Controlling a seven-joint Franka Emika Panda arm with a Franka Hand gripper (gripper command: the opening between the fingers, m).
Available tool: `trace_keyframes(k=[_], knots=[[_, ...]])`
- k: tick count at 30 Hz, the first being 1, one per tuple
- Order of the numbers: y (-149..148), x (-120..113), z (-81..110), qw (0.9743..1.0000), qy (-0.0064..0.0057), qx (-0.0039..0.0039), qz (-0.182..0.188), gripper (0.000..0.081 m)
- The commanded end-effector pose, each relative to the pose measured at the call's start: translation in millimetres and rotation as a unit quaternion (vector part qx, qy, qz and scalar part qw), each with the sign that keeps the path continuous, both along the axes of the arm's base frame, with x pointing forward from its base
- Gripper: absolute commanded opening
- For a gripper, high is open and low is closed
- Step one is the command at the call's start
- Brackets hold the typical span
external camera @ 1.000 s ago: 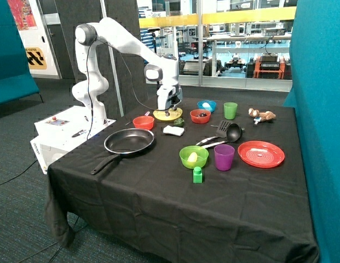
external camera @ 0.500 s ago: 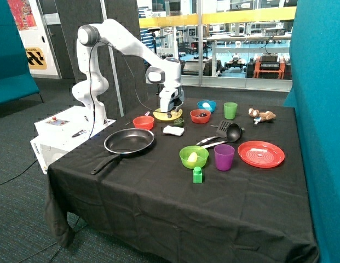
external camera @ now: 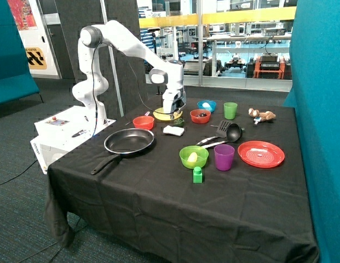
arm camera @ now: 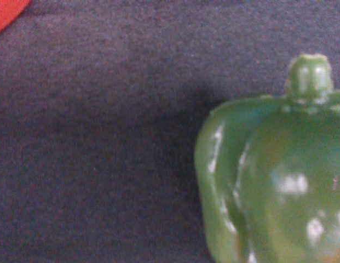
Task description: Cook the capsicum and place it on a plate
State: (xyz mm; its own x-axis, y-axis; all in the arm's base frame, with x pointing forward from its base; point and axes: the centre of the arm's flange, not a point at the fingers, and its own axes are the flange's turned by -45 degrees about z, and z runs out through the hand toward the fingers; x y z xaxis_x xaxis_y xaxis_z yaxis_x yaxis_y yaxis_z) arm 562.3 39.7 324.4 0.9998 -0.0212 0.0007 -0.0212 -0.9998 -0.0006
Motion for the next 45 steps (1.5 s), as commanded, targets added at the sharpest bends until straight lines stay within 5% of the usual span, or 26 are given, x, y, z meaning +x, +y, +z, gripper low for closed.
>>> trace_keyframes(k=[1, 45], knots=[[2.7, 4.0, -7.4, 1.0, 0.0004, -0.00027, 0.002, 0.0694], [1.2, 19.8, -32.4, 0.9997, 0.0003, -0.00028, 0.025, 0.0651]])
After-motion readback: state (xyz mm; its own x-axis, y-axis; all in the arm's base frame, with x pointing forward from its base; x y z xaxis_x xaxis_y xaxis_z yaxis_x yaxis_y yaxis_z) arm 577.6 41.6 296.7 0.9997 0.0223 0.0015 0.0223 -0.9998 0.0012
